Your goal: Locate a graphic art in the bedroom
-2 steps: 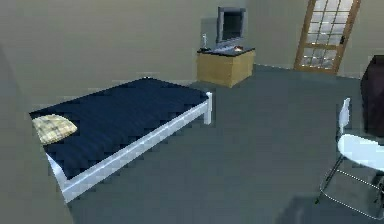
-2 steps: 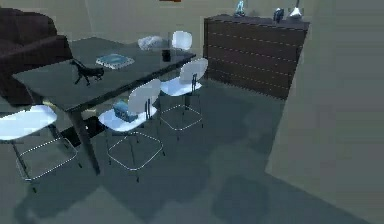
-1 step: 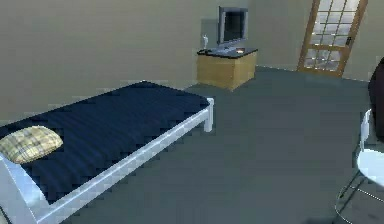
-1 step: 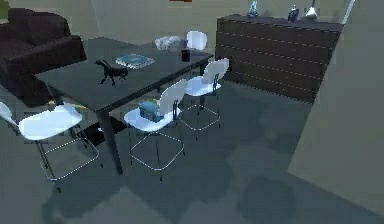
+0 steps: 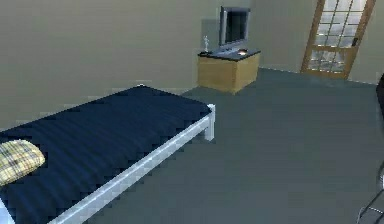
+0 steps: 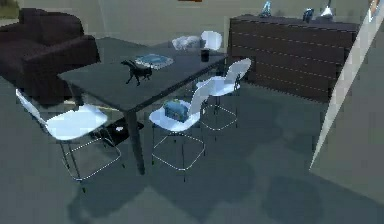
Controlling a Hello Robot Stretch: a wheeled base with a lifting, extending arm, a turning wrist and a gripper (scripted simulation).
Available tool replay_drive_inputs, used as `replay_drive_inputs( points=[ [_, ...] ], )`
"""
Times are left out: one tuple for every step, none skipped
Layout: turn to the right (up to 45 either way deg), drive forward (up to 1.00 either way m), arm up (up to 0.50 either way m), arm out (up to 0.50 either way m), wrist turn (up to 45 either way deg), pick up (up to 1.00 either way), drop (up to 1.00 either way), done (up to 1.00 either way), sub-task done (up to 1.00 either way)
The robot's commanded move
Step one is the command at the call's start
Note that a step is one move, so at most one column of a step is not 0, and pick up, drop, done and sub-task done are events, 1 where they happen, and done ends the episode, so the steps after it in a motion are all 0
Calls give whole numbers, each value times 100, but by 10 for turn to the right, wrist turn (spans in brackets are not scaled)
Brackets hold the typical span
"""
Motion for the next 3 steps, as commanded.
replay_drive_inputs(
  points=[
    [450,0,0,0,0,0,0,0,0],
    [450,0,0,0,0,0,0,0,0],
    [360,0,0,0,0,0,0,0,0]
  ],
)
